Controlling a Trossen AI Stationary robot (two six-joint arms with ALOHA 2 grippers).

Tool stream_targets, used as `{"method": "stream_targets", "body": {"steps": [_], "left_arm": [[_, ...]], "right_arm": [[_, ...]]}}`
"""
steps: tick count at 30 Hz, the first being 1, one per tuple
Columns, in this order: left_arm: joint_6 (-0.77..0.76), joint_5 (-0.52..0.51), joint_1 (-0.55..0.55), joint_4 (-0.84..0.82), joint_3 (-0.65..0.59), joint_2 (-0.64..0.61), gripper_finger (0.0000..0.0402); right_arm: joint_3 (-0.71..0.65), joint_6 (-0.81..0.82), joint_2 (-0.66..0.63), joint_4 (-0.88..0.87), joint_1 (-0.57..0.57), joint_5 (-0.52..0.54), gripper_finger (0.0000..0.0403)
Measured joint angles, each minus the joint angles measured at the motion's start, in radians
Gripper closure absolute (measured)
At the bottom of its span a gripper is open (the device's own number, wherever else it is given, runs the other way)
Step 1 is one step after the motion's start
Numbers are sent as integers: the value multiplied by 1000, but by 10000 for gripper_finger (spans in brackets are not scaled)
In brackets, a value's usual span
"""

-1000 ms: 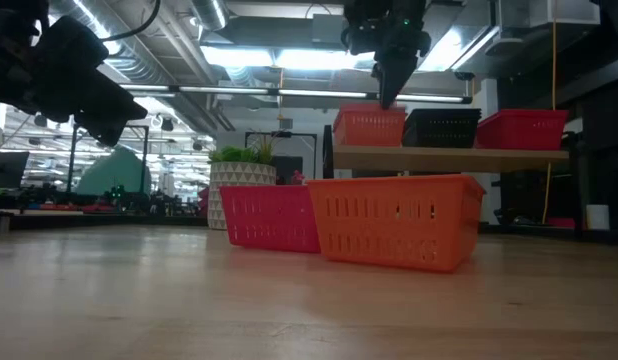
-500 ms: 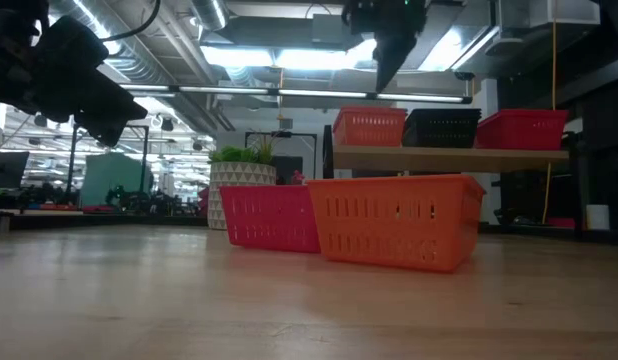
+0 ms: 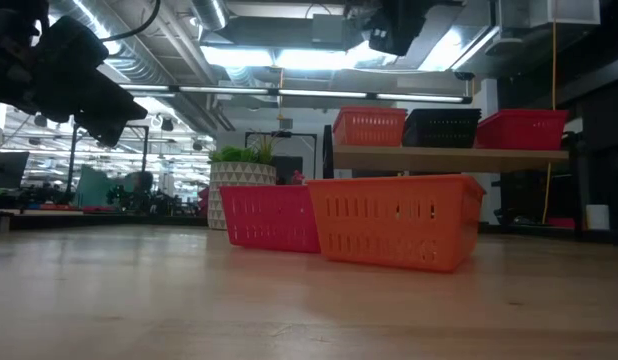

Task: Stack baskets on shelf by color
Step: Stack the orange bin on top of the stacked orange bins on the shelf

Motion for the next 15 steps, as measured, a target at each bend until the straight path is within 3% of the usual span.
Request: {"method": "stream_targets", "body": {"steps": [4,10,12,15], "left_arm": [[0,0,0,0,0,0,276],[0,0,0,0,0,0,276],[0,0,0,0,0,0,276],[0,0,0,0,0,0,276]], "right_arm": [[-153,22,0,191,115,0,297],[-428,103,1,643,214,1,297],[-498,146,1,719,225,7,297],[-573,215,1,765,228,101,297]]}}
